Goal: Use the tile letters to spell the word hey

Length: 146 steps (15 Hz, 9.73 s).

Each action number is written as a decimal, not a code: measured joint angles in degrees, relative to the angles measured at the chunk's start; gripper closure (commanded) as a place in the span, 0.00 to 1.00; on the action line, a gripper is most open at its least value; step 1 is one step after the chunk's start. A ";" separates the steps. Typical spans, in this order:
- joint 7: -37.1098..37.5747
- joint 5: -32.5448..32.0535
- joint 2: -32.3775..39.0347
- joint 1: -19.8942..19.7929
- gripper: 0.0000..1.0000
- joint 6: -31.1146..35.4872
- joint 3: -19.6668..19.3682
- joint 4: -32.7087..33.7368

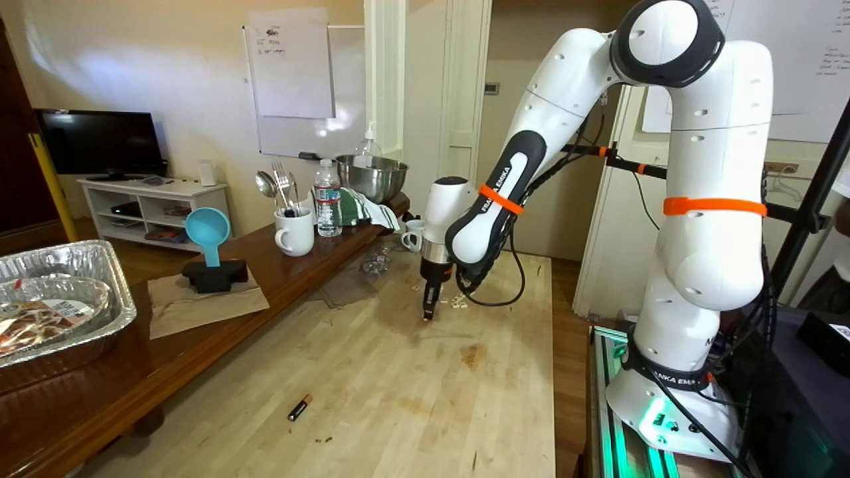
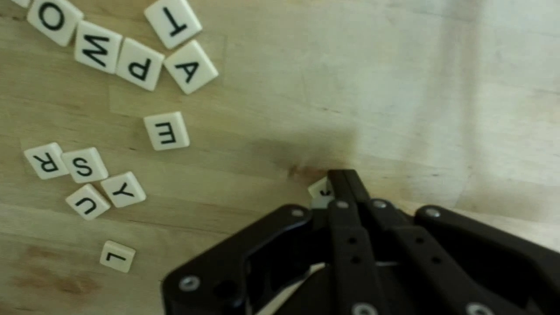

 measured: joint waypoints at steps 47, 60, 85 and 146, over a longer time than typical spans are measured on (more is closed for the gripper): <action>0.29 -9.37 1.93 -3.77 1.00 2.00 -8.22 2.10; 0.31 -8.49 1.93 -2.55 1.00 2.00 -4.94 2.17; 0.44 -4.09 1.94 -0.42 1.00 1.99 -2.07 2.16; 1.07 -6.24 -2.57 -0.22 1.00 2.25 -5.48 0.34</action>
